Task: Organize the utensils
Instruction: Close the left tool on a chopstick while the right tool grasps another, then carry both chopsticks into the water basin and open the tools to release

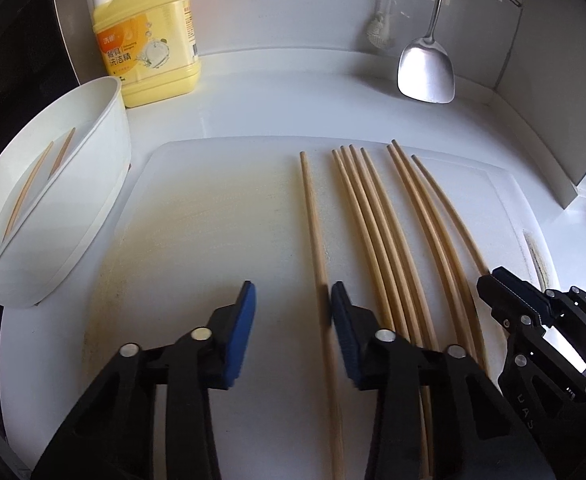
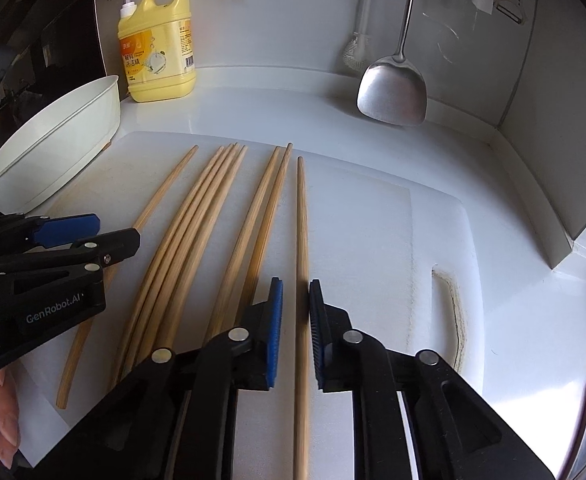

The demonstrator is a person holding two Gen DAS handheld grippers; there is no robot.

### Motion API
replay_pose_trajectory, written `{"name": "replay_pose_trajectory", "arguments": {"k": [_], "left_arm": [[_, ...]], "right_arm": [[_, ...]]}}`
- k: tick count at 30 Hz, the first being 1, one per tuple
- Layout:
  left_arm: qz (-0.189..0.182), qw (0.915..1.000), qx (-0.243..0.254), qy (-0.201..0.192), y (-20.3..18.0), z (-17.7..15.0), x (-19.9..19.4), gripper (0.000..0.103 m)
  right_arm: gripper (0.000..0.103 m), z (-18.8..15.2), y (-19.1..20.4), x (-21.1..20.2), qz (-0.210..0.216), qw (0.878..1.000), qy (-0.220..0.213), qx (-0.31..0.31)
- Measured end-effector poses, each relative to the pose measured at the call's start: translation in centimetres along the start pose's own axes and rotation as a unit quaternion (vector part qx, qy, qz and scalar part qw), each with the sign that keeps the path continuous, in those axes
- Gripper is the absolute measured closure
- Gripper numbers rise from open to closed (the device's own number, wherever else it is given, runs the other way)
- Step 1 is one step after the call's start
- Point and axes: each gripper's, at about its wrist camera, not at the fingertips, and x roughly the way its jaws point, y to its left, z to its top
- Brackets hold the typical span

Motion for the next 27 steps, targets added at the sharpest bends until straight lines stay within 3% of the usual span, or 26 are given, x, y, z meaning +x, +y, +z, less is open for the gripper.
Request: {"name": "replay_pose_trajectory", "arguments": {"k": [2,3,12,17,27], "left_arm": [[-0.007,1.0,0.003,0.002,0.0,0.1,0.0,0.093],[-0.01,0.9999,0.004,0.002,0.0,0.1,0.0,0.094],[-0.045,0.9987,-0.005,0.024,1.4,-0.2,-0.8,0.096],[-0.055,0.9983,-0.004,0.017,3.0,0.4,-3.0,0.096],[-0.046,0.9982,-0.026,-0.029,10.5,3.2,-9.0,0.096]], "right_arm": [[0.097,0.1,0.1,0.0,-0.004,1.0,0.002,-0.001],[0.097,0.1,0.0,0.0,-0.003,1.0,0.002,0.001],[0.097,0.0,-1.1,-0.7,0.022,0.998,0.004,0.051],[0.097,0.6,-1.1,-2.2,0.037,0.996,-0.004,0.082],[0.097,5.5,4.4,-6.6,0.074,0.993,-0.044,0.085]]}}
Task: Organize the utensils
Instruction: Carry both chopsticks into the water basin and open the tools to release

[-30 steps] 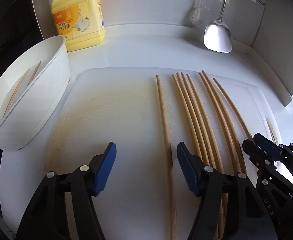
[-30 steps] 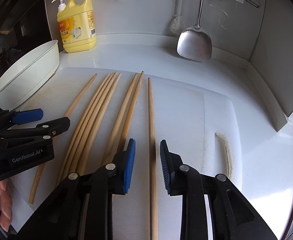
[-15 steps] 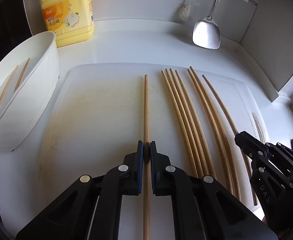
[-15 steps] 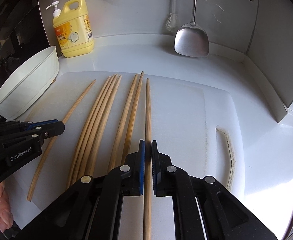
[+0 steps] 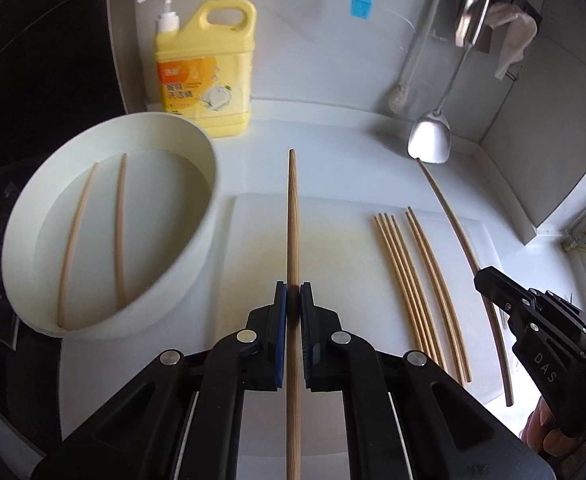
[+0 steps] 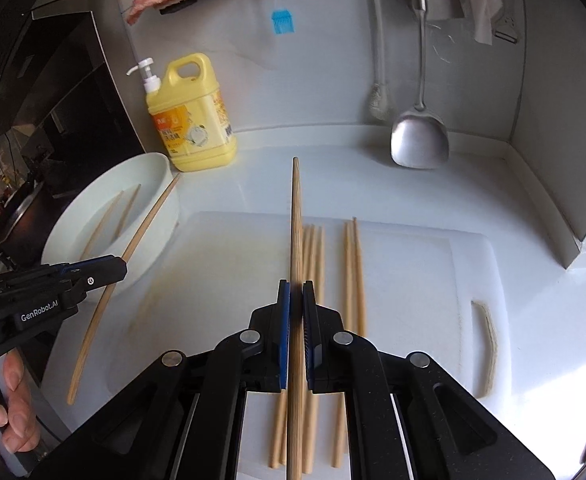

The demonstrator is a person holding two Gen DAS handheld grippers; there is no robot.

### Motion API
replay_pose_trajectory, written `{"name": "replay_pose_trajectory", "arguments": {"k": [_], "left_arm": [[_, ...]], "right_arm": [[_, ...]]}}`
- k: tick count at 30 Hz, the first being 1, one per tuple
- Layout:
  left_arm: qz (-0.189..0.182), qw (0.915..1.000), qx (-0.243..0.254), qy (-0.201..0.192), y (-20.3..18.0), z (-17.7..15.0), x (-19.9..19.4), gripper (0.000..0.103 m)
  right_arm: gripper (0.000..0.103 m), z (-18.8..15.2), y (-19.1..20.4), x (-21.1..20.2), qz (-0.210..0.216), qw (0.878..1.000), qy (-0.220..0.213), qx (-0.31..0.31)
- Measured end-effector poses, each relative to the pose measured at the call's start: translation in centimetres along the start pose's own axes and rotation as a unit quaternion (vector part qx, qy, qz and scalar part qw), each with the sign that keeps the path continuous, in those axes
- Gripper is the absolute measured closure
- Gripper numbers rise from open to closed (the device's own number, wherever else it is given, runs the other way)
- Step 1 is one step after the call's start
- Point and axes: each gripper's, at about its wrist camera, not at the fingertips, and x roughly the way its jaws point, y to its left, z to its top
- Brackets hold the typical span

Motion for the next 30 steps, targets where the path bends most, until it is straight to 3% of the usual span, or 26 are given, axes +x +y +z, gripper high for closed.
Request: {"name": "replay_pose_trajectory", "arguments": {"k": [9,16,24,30], "left_arm": [[0.038,0.9973,-0.048,-0.041,10.2,2.9,-3.9,0.096],[0.055,0.9956,-0.059,-0.046,17.2,5.3,-3.5,0.096],[0.046,0.9964,-0.068,-0.02,21.6,6.6,0.2,0.096],[0.035,0.9972,-0.066,0.005,22.9,7.2,3.4,0.096]], "right_arm": [[0.097,5.7,10.4,2.2,0.077,0.996,-0.02,-0.034],[0.097,9.3,18.5,6.6,0.13,0.99,-0.005,-0.051],[0.097,9.9,23.1,12.5,0.135,0.989,0.044,-0.039],[0.097,9.9,24.2,15.5,0.111,0.991,0.071,-0.033]]}}
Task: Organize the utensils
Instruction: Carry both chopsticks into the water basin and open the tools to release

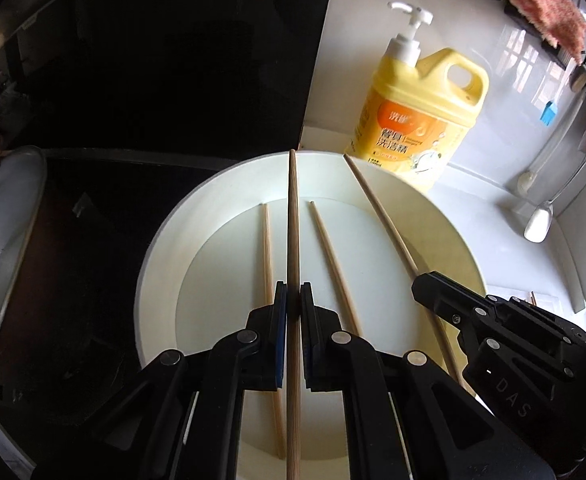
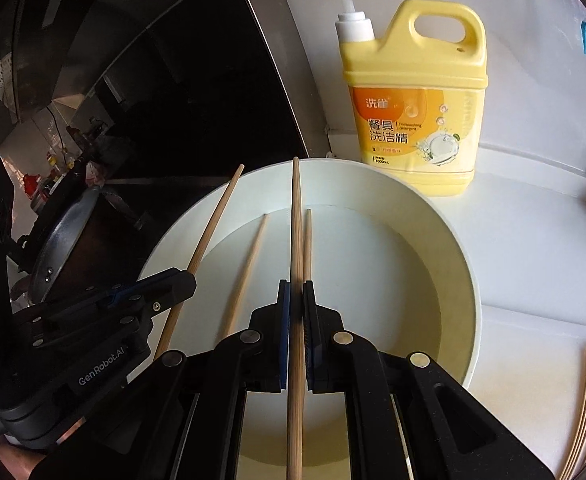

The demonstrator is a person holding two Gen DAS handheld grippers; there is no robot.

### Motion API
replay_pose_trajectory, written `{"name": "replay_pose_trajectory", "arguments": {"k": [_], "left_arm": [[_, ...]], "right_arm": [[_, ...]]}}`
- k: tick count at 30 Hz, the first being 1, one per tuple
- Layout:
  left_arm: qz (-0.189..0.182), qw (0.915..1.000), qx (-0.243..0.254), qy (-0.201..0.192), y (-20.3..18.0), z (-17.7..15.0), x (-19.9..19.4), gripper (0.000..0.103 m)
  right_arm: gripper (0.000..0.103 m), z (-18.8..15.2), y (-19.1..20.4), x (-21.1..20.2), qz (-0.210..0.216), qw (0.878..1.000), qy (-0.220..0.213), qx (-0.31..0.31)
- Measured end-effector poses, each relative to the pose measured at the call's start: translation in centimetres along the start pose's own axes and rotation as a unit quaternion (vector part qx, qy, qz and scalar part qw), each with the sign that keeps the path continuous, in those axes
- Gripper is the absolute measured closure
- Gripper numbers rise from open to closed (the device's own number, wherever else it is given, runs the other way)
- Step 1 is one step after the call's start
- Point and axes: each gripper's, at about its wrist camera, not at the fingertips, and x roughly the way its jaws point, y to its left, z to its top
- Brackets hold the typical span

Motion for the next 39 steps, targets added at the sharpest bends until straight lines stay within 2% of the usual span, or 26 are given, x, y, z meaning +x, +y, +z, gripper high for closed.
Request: {"name": "replay_pose_trajectory", "arguments": {"k": [7,15,25,34,36,37,38,39], "left_arm": [[-0.008,0.9996,0.005,0.027,0.5,0.2,2.9,0.096],[-0.012,0.9988,0.003,0.048,0.7,0.2,4.7,0.096],[-0.003,0.9977,0.001,0.067,0.6,0.2,5.9,0.096],[0.01,0.9966,-0.006,0.081,0.7,0.1,6.4,0.095],[0.016,0.9967,-0.007,0.079,0.7,0.1,6.2,0.089],[0.02,0.9967,-0.008,0.078,0.7,0.1,6.1,0.077],[0.025,0.9966,-0.011,0.077,0.8,0.1,5.9,0.059],[0.029,0.9969,-0.014,0.072,0.9,0.1,5.7,0.051]], "right_arm": [[0.097,0.0,-0.9,2.6,-0.021,0.999,0.032,0.032],[0.097,-0.3,-1.4,4.2,-0.033,0.996,0.067,0.041],[0.097,-0.5,-1.7,5.2,-0.039,0.995,0.08,0.044],[0.097,-0.5,-1.9,5.1,-0.055,0.995,0.074,0.037],[0.096,-0.5,-2.0,4.8,-0.056,0.995,0.07,0.037],[0.096,-0.5,-2.1,4.6,-0.057,0.995,0.067,0.037],[0.096,-0.5,-2.2,4.4,-0.058,0.996,0.065,0.037],[0.096,-0.5,-2.3,4.2,-0.059,0.996,0.064,0.037]]}}
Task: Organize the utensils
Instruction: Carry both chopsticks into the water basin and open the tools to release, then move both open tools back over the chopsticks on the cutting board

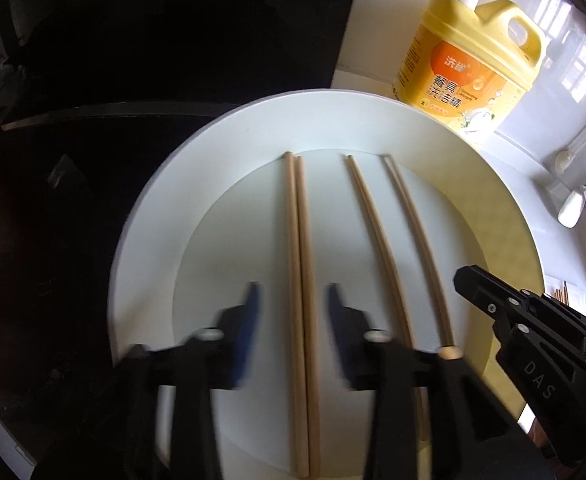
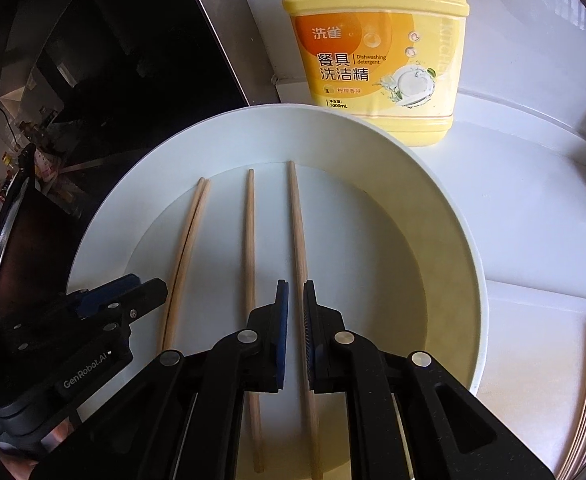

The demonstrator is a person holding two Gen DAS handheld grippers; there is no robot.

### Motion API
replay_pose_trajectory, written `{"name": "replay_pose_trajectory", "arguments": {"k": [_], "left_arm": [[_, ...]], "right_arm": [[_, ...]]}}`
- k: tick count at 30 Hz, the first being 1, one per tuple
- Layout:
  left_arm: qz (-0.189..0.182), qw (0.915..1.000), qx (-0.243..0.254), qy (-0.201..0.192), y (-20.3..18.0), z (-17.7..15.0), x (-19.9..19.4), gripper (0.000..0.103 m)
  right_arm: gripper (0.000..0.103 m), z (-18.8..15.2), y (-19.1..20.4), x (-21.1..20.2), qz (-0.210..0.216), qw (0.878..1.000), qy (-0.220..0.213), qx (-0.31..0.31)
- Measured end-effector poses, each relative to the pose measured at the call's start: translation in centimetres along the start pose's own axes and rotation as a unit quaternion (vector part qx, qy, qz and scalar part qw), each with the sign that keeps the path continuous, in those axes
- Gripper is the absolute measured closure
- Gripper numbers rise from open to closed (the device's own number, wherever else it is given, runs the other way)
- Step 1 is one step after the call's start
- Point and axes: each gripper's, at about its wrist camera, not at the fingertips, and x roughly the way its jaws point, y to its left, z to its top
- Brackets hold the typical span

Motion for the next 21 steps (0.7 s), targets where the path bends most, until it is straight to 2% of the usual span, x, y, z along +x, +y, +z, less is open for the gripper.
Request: {"name": "replay_pose_trajectory", "arguments": {"k": [1,4,7,14,18,21], "left_arm": [[0.002,1.0,-0.003,-0.008,0.1,-0.1,-0.3,0.044],[0.008,0.9999,-0.006,-0.013,0.2,0.0,-0.8,0.042],[0.013,0.9998,-0.014,-0.01,1.2,-0.3,-1.3,0.033],[0.028,0.9994,-0.019,-0.011,1.3,-0.9,-1.8,0.027],[0.034,0.9992,-0.017,-0.014,1.0,-1.3,-2.4,0.022],[0.04,0.9988,-0.018,-0.02,1.0,-1.6,-3.1,0.021]], "right_arm": [[0.095,0.0,-0.1,-0.1,0.001,1.0,-0.001,0.001],[0.092,-0.2,-0.3,-0.7,0.003,1.0,-0.005,0.001],[0.088,-0.4,-0.6,-1.2,0.003,1.0,-0.009,0.002],[0.081,-0.9,-1.1,-2.5,0.002,1.0,-0.024,0.007],[0.07,-1.2,-0.9,-3.1,-0.002,1.0,-0.03,0.003],[0.068,-1.6,-0.8,-3.7,-0.005,0.999,-0.036,-0.003]]}}
